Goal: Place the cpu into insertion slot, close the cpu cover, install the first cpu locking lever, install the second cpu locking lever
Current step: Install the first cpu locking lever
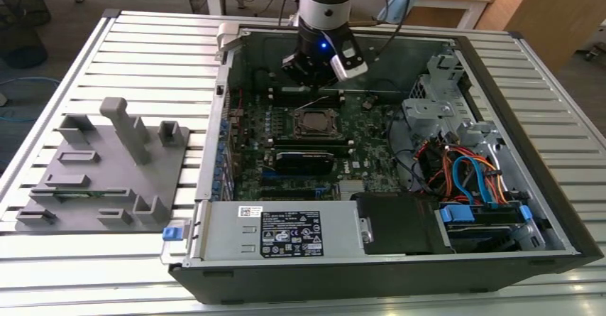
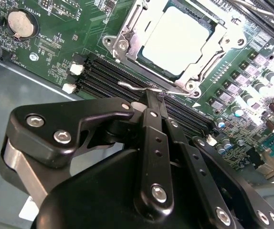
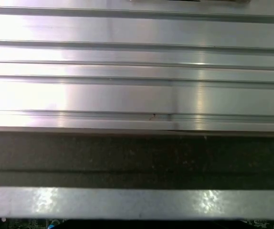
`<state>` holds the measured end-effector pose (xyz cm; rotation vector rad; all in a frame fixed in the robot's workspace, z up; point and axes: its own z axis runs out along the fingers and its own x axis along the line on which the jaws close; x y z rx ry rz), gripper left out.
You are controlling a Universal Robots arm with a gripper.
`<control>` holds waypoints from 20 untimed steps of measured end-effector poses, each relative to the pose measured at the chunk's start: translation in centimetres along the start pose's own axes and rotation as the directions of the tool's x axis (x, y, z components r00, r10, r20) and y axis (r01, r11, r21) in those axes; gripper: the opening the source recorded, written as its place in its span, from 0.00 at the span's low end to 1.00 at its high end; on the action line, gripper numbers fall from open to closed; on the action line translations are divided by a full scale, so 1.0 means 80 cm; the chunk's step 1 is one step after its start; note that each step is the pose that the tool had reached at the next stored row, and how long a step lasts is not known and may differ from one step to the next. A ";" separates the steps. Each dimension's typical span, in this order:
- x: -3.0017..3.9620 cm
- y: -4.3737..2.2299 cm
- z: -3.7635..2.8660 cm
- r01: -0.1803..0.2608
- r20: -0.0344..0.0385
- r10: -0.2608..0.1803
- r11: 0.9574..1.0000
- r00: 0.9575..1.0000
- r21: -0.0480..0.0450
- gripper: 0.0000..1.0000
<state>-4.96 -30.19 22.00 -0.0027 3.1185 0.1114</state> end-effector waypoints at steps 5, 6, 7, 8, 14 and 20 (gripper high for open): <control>0.0023 -0.0002 -0.0002 0.000 0.002 0.000 1.000 1.000 0.000 0.10; 0.0028 -0.0002 -0.0003 0.000 0.003 0.000 1.000 1.000 0.000 0.10; 0.0029 -0.0003 -0.0002 0.000 0.003 0.000 1.000 1.000 0.000 0.10; 0.0029 -0.0004 -0.0002 0.000 0.003 0.000 1.000 1.000 0.000 0.10; -0.0048 -0.0004 -0.0001 0.000 0.003 0.000 1.000 1.000 0.000 0.10; -0.0130 -0.0005 0.0008 0.000 0.003 0.000 1.000 1.000 0.000 0.10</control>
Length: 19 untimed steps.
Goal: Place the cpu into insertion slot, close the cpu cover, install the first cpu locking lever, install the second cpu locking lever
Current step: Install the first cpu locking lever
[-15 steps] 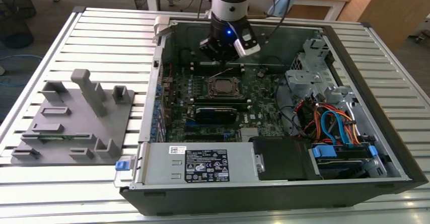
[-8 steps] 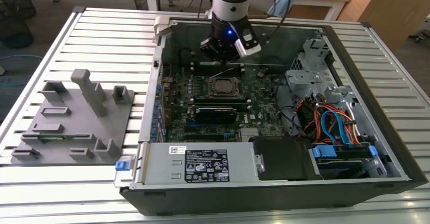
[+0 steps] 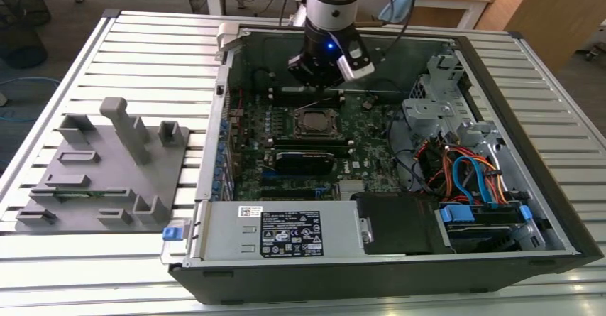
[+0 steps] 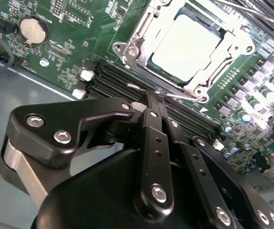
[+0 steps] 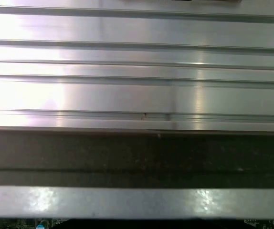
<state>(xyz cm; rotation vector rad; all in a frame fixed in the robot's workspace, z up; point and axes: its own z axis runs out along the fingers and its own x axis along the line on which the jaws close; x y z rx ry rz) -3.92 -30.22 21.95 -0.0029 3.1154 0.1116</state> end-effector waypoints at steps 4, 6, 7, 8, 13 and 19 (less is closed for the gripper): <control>-0.0037 -0.0001 0.0011 0.000 0.000 0.000 1.000 1.000 0.000 0.10; -0.0052 -0.0002 0.0020 0.000 0.000 0.000 1.000 1.000 0.000 0.10; -0.0059 -0.0002 0.0026 0.000 0.000 0.000 1.000 1.000 0.000 0.10; -0.0064 -0.0003 0.0034 0.000 0.000 0.000 1.000 1.000 0.000 0.10; -0.0075 -0.0009 0.0079 0.000 0.000 0.000 1.000 1.000 0.000 0.10; -0.0081 -0.0014 0.0141 0.000 0.000 0.000 1.000 1.000 0.000 0.10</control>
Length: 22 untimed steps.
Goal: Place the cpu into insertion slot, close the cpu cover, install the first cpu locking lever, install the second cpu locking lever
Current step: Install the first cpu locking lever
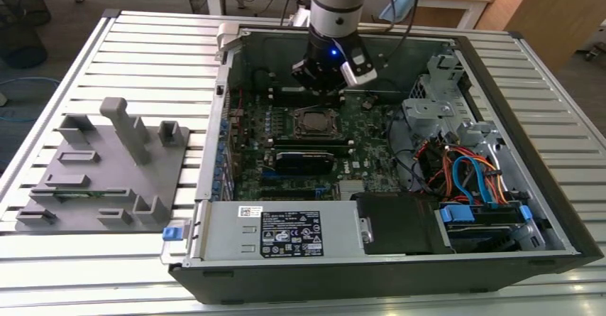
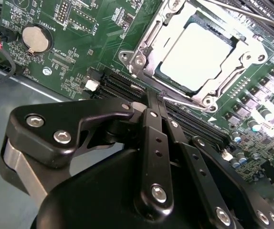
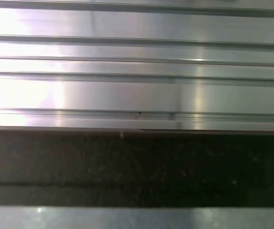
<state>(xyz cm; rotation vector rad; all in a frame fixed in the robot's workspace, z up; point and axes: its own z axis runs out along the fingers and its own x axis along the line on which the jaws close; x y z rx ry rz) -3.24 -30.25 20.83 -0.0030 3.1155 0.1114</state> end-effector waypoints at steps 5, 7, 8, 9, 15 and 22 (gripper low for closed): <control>-0.0024 -0.0003 0.0037 0.000 0.000 0.000 1.000 1.000 0.000 0.10; -0.0032 -0.0004 0.0056 0.000 0.000 0.000 1.000 1.000 0.000 0.10; -0.0035 -0.0004 0.0066 0.000 0.000 0.000 1.000 1.000 0.000 0.10; -0.0036 -0.0005 0.0074 0.000 0.000 0.000 1.000 1.000 0.000 0.10; -0.0041 -0.0009 0.0122 0.000 0.000 0.000 1.000 1.000 0.000 0.10; -0.0042 -0.0008 0.0106 0.000 0.000 0.000 1.000 1.000 0.000 0.10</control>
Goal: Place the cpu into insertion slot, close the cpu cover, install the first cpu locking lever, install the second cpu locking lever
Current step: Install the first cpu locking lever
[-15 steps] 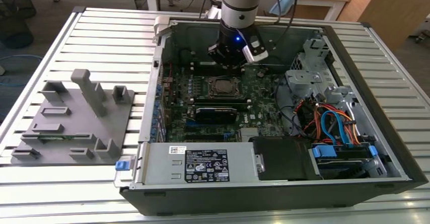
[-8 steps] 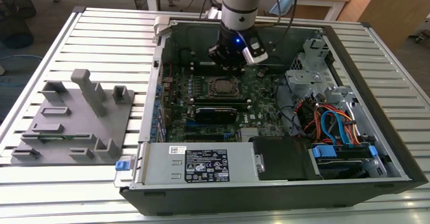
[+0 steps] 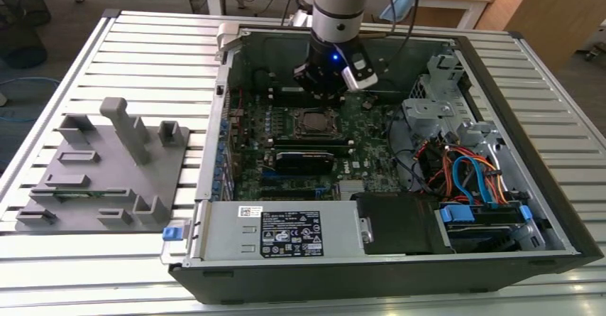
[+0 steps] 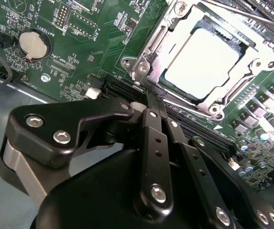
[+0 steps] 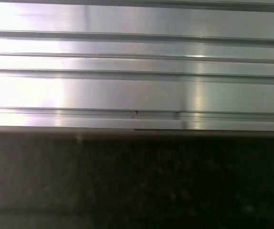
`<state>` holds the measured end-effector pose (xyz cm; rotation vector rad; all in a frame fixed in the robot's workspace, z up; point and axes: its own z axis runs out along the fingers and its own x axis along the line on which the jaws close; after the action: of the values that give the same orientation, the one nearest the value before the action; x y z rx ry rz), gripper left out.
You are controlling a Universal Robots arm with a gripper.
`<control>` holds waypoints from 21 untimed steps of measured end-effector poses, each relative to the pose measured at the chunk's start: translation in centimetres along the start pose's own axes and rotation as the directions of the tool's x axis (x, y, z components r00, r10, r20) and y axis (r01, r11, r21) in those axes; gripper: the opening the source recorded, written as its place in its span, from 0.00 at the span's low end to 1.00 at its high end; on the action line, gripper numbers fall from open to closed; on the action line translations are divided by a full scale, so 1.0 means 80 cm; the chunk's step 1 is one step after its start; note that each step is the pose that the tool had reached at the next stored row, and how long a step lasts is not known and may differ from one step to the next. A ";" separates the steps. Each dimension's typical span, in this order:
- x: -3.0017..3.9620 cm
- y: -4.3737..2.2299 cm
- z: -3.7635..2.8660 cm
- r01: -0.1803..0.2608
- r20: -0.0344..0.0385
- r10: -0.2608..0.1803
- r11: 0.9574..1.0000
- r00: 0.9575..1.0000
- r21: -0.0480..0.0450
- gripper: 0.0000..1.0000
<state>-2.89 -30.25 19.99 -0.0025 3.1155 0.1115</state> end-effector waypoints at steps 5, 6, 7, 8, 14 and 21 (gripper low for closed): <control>-0.0001 0.0001 -0.0007 0.000 0.000 0.000 1.000 1.000 0.002 0.10; -0.0001 0.0001 -0.0007 0.000 0.000 0.000 1.000 1.000 0.005 0.10; 0.0000 0.0000 -0.0004 0.000 0.000 0.000 1.000 1.000 0.009 0.10; -0.0001 0.0000 0.0001 0.000 0.000 0.000 1.000 1.000 0.013 0.10; -0.0003 -0.0002 0.0014 0.001 0.000 -0.001 1.000 1.000 0.022 0.10; -0.0005 -0.0002 0.0031 0.001 0.000 -0.001 1.000 1.000 0.021 0.10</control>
<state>-2.84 -30.25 19.74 -0.0028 3.1164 0.0781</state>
